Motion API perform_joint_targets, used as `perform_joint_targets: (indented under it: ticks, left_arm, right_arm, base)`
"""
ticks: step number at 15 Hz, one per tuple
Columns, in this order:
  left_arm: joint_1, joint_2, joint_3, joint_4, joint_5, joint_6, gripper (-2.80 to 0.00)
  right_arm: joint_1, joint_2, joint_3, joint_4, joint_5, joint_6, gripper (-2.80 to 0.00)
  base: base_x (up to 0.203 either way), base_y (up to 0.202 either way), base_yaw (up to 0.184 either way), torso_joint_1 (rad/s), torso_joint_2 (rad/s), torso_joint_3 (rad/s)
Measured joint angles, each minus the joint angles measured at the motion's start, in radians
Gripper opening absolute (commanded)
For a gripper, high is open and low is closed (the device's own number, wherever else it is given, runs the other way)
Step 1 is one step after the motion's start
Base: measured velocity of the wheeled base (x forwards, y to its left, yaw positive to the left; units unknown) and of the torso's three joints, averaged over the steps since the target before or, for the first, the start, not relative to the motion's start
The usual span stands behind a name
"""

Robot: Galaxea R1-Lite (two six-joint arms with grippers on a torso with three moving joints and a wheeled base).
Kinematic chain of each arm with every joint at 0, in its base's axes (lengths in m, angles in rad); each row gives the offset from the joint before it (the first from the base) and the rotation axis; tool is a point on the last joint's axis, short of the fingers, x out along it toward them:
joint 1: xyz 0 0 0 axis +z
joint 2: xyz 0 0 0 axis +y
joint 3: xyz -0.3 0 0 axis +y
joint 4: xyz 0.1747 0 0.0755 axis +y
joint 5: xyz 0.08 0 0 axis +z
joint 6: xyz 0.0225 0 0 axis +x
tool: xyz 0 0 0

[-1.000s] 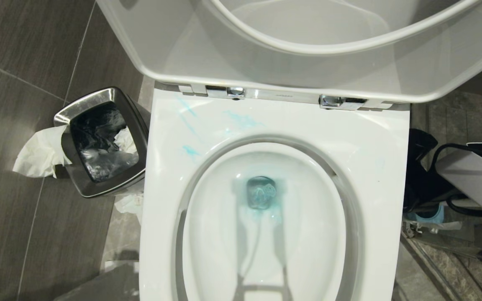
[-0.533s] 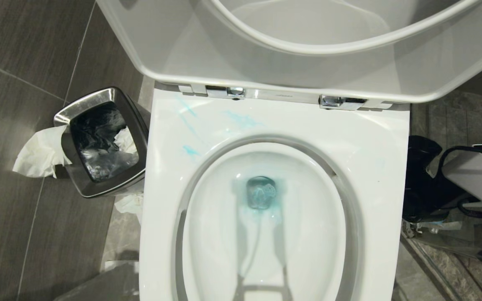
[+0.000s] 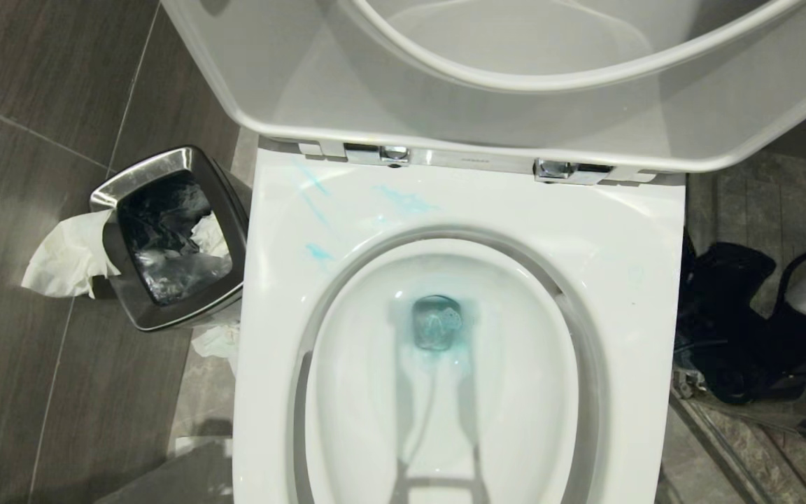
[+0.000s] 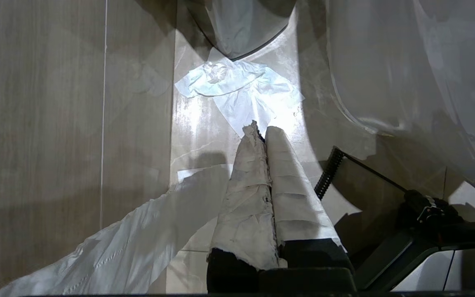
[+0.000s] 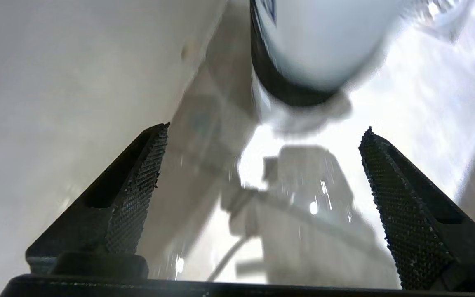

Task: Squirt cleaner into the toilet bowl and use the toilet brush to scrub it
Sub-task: Place the cleaning agent on the floor

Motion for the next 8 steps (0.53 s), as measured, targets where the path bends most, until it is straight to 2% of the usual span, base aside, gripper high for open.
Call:
perform_joint_targets:
  ticks: [3,6,8]
  left_arm:
    - [0.0,0.0,0.0,0.0,0.005,-0.041,-2.8]
    - [0.0,0.0,0.0,-0.001,0.005,-0.046,-2.8]
    - [0.0,0.0,0.0,-0.001,0.005,-0.045,-2.8]
  right_arm:
    - [-0.022,-0.123,0.173,0.001,0.0,0.027,0.0]
    - [-0.032,-0.29,0.355,0.006,-0.001,0.095,0.0]
    - [-0.035,-0.387,0.463,0.007,-0.001,0.11,0.0]
  base:
    - [0.0,0.0,0.0,0.0,0.0,0.0]
    - [0.0,0.0,0.0,0.0,0.0,0.0]
    - [0.0,0.0,0.0,0.0,0.0,0.0]
